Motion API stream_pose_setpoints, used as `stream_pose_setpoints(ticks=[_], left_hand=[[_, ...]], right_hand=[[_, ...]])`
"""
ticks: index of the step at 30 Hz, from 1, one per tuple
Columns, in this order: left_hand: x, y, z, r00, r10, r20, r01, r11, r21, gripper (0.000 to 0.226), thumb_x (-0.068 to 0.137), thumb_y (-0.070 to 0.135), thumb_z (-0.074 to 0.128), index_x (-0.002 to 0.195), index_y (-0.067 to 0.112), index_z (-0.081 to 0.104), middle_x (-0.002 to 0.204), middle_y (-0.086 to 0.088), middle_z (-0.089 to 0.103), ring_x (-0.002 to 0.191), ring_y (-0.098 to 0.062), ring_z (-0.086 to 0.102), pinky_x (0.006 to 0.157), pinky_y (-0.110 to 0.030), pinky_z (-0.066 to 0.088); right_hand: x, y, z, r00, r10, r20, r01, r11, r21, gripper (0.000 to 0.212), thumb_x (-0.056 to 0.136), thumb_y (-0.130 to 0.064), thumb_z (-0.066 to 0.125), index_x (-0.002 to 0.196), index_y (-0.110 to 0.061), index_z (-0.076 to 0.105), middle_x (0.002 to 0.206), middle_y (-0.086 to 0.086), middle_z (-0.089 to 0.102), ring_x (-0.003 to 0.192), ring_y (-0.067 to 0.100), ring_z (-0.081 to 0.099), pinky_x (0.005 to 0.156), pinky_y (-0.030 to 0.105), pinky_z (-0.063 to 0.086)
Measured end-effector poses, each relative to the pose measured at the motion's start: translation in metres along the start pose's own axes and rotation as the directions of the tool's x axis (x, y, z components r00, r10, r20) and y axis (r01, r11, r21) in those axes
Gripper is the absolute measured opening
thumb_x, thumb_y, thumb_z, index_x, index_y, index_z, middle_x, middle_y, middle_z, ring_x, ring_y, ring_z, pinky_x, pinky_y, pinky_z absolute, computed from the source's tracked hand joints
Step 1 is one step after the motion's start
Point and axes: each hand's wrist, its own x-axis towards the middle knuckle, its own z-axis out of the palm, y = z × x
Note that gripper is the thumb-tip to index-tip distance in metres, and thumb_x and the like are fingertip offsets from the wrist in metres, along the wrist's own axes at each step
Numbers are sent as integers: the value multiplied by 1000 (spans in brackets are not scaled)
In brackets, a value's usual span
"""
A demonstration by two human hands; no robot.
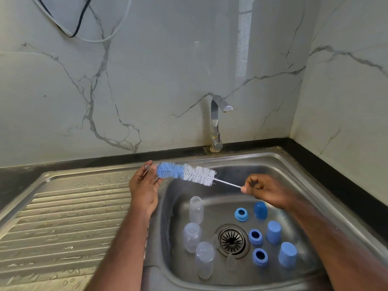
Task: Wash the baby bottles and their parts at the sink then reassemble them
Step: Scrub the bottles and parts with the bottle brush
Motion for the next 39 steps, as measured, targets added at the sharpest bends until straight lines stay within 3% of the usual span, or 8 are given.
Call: stream_pose_setpoints(ticks=[5, 9, 13, 17, 22, 28, 34, 39], left_hand=[[-2, -3, 6, 994, 51, -94, -53, 999, -12, 16, 87, -1, 72, 82, 13, 67, 84, -2, 68, 96, -21, 68, 78, -25, 60], [-4, -5, 13, 994, 63, -90, -66, 997, -31, 16, 87, 0, 72, 85, 14, 68, 86, 0, 71, 92, -17, 69, 85, -29, 58], [5, 1, 5, 1000, -22, -2, 21, 974, -223, 9, 91, 8, 67, 100, 9, 69, 103, -9, 74, 101, -21, 73, 88, -33, 60], [9, 3, 1, 996, -33, 79, 54, 961, -271, 11, 95, 9, 62, 104, 9, 68, 104, -6, 76, 102, -17, 73, 85, -29, 60], [13, -1, 1, 994, 28, -109, -38, 995, -92, 11, 91, 0, 68, 96, 10, 68, 97, -4, 72, 108, -22, 68, 86, -28, 60], [19, -4, 1, 979, 135, -152, -123, 989, 85, 28, 87, 2, 74, 115, 2, 69, 108, -11, 73, 107, -23, 71, 89, -30, 59], [14, 8, -3, 994, -19, 105, 42, 976, -212, 17, 99, 16, 59, 113, 8, 65, 111, -6, 75, 109, -18, 71, 94, -33, 57], [14, 5, -2, 999, 24, -28, -27, 994, -110, 15, 90, 4, 70, 103, 11, 68, 111, -11, 73, 102, -19, 73, 91, -35, 59]], right_hand=[[4, 0, 4, 967, 6, -256, -76, 961, -265, 9, 89, -32, 74, 84, -27, 67, 75, -7, 65, 72, 10, 61, 68, 27, 51], [3, -4, -8, 832, -360, -422, 32, 791, -612, 16, 94, -43, 61, 91, -30, 71, 80, -11, 68, 72, 10, 61, 73, 32, 51], [4, 4, 1, 996, -81, -31, 65, 935, -348, 23, 99, -44, 58, 79, -35, 68, 63, -15, 61, 59, 3, 55, 64, 29, 49], [6, 0, 13, 980, 56, 192, -76, 993, 94, 37, 103, -31, 55, 80, -8, 72, 48, -9, 43, 45, 4, 37, 48, 16, 34], [11, 12, 14, 994, 69, -85, -78, 991, -110, 16, 80, -26, 85, 81, -22, 70, 72, -3, 69, 68, 10, 65, 66, 29, 57], [9, -3, 7, 926, -155, -345, -27, 883, -469, 11, 95, -47, 62, 91, -39, 68, 75, -12, 64, 71, 5, 59, 68, 28, 51], [5, 6, 10, 954, 157, 254, -209, 958, 195, 31, 94, -42, 66, 75, -18, 73, 53, 1, 43, 44, 12, 31, 45, 26, 25], [7, 6, 13, 996, 70, -52, -64, 992, 112, 15, 80, -16, 84, 82, -10, 70, 64, 4, 68, 51, 10, 56, 48, 21, 47]])
